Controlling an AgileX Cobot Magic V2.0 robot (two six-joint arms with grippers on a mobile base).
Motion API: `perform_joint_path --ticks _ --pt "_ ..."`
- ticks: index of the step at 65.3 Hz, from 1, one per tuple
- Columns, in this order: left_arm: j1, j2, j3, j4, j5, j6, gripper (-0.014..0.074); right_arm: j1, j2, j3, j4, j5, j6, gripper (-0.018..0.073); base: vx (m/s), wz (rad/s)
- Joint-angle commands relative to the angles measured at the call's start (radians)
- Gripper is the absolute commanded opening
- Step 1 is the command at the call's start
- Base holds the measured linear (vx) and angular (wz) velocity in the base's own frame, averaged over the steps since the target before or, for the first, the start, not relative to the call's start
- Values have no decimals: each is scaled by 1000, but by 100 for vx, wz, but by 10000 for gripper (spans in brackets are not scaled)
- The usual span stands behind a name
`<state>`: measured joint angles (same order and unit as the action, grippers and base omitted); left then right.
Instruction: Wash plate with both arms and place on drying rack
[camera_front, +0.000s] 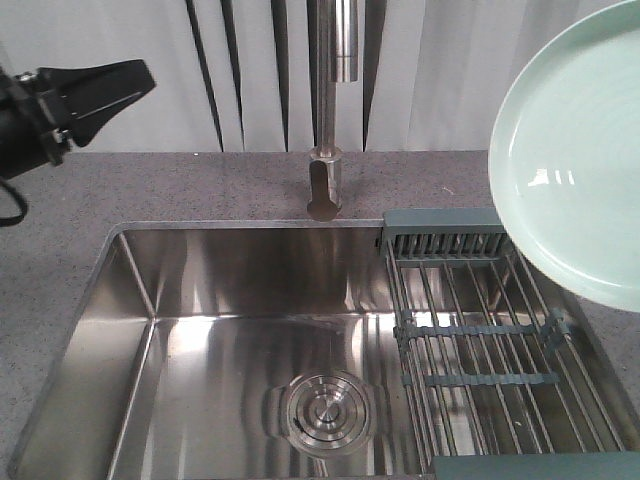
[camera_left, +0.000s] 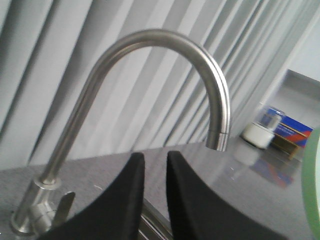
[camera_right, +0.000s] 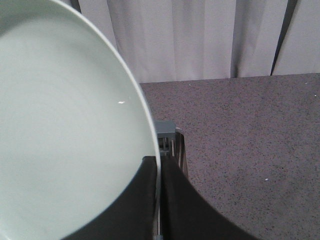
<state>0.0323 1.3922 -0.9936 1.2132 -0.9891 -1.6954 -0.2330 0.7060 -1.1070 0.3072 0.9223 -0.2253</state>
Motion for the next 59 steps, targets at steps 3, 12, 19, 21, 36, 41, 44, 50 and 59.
perform_joint_path --ticks 3,12,19,21,36,41,44,50,59 --pt "-3 202 -214 106 -162 -186 330 0 6 -24 16 -88 -4 -6 0 0" --pt "-30 457 -496 238 -321 -399 478 0 6 -24 16 -96 -5 -6 0 0" --pt "-69 635 -735 284 -400 -421 494 0 6 -24 16 -104 -5 -6 0 0" --pt "-85 670 -786 283 -400 -421 488 0 6 -24 16 -104 -5 -6 0 0" --pt "-153 855 -1074 233 -347 -421 405 0 6 -24 16 -104 -11 -6 0 0" --pt "-168 877 -1099 233 -320 -421 395 0 6 -24 16 -104 -12 -6 0 0" --pt "-180 882 -1099 233 -309 -421 396 0 6 -24 16 -104 -12 -6 0 0" --pt "-200 883 -1099 235 -270 -421 397 0 6 -24 16 -107 -12 -6 0 0" --pt "-231 884 -1099 235 -185 -421 398 0 6 -24 16 -109 -12 -6 0 0"
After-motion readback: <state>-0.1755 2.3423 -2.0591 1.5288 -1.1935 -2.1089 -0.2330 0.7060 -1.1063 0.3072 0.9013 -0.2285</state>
